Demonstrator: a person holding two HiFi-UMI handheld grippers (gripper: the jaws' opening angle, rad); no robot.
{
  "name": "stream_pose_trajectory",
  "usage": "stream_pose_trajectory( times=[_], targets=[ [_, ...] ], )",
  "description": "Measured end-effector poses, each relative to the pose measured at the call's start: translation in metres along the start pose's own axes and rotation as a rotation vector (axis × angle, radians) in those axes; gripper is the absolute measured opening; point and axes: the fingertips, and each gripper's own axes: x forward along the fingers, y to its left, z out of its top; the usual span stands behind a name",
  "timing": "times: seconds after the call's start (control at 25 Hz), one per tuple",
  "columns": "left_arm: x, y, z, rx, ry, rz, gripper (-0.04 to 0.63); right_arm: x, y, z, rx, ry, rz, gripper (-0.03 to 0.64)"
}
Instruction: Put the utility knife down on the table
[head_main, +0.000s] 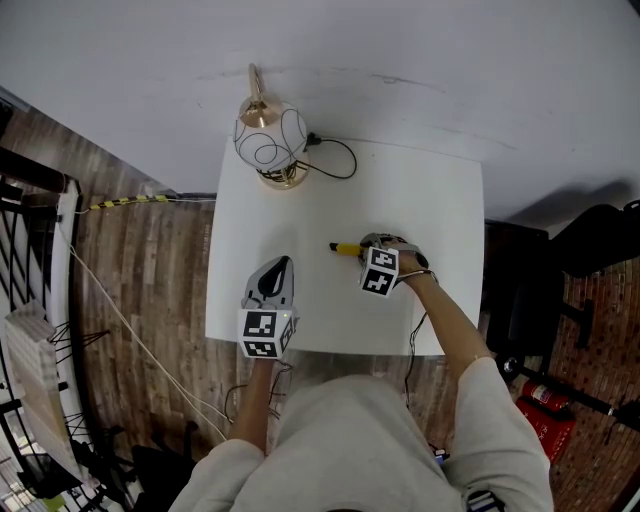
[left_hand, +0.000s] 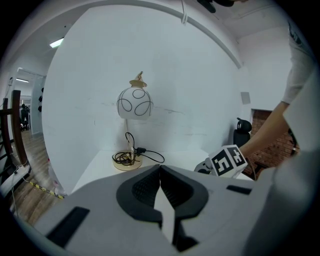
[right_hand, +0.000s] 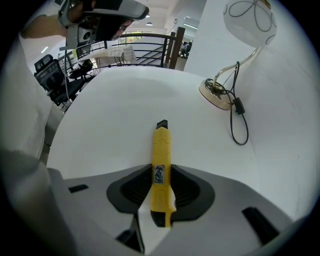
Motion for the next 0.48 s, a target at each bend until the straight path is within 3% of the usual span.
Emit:
stream_pose_trajectory(
  times=[0.36,0.48],
  targets=[
    [-0.0013,-0.0002,0.0011,0.002,0.0,0.005,0.006,-0.0026,-0.0047,-0.0004,0.024,-0.022,-0.003,0.19],
    [-0.0015,-0.002,0.0019,0.006,-0.003,0.003,0.006,-0.0086,-0.0032,0.0005,0.031,-0.043,-0.027,0.166]
  ],
)
